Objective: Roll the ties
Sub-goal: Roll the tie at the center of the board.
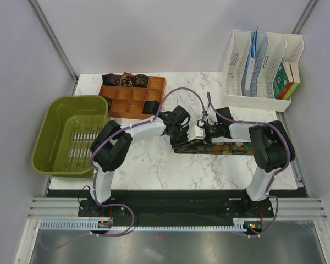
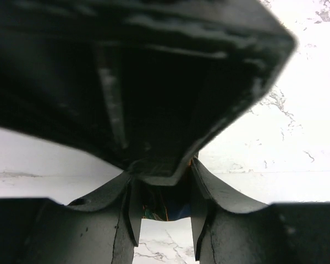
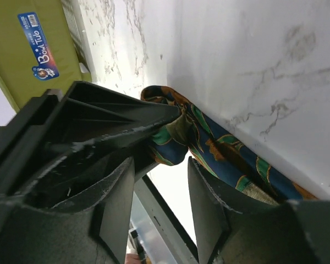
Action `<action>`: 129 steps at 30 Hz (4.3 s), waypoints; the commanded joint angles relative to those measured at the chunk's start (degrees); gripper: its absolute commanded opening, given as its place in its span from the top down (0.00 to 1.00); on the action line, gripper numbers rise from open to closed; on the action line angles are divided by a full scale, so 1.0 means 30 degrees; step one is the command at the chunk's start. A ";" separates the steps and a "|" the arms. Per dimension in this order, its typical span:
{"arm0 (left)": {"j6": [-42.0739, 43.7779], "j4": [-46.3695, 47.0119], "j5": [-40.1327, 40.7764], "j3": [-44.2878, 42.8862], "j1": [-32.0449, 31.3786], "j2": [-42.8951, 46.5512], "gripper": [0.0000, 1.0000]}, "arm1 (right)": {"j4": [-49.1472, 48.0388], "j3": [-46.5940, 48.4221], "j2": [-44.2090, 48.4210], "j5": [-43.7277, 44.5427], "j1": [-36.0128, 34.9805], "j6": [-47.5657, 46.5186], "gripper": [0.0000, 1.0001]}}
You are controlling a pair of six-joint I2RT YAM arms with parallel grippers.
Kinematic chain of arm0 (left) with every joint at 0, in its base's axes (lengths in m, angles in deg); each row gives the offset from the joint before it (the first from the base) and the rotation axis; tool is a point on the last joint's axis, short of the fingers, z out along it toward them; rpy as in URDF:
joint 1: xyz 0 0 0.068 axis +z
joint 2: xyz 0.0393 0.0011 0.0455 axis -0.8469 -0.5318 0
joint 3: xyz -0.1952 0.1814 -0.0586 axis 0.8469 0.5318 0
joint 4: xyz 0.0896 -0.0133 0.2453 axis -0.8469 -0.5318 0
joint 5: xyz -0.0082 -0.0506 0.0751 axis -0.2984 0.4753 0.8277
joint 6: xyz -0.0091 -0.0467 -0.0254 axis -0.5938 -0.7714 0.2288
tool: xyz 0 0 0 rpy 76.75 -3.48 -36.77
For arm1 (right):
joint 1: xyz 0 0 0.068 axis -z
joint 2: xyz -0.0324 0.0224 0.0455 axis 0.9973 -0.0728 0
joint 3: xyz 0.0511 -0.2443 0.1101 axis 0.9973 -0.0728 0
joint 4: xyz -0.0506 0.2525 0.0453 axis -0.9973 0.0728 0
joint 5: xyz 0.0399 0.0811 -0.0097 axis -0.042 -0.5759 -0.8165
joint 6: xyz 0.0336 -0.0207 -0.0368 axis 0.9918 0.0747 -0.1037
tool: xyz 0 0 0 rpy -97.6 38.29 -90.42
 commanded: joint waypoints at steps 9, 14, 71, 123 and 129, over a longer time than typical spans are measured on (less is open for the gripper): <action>0.0980 -0.2156 0.0799 0.1007 -0.0238 -0.1521 0.56 | -0.5732 -0.1524 -0.1095 0.0366 -0.1032 0.2657 0.53; 0.1185 -0.2156 0.0828 0.1299 -0.0209 -0.1345 0.54 | -0.4739 -0.1407 -0.1271 0.1039 -0.1090 0.1254 0.78; -0.0456 0.5257 -0.1809 0.4553 0.0553 0.3814 0.22 | -0.0399 -0.1466 -0.2502 0.3092 -0.1472 -0.1035 1.00; 0.1274 0.2239 -0.0491 0.3878 0.0055 0.1614 0.78 | 0.1181 -0.0118 -0.1829 0.1039 -0.0915 -0.1794 1.00; 0.0630 0.2443 -0.0519 0.4580 0.0434 0.3247 0.47 | 0.2120 -0.0235 -0.1711 0.2618 -0.0886 -0.2849 1.00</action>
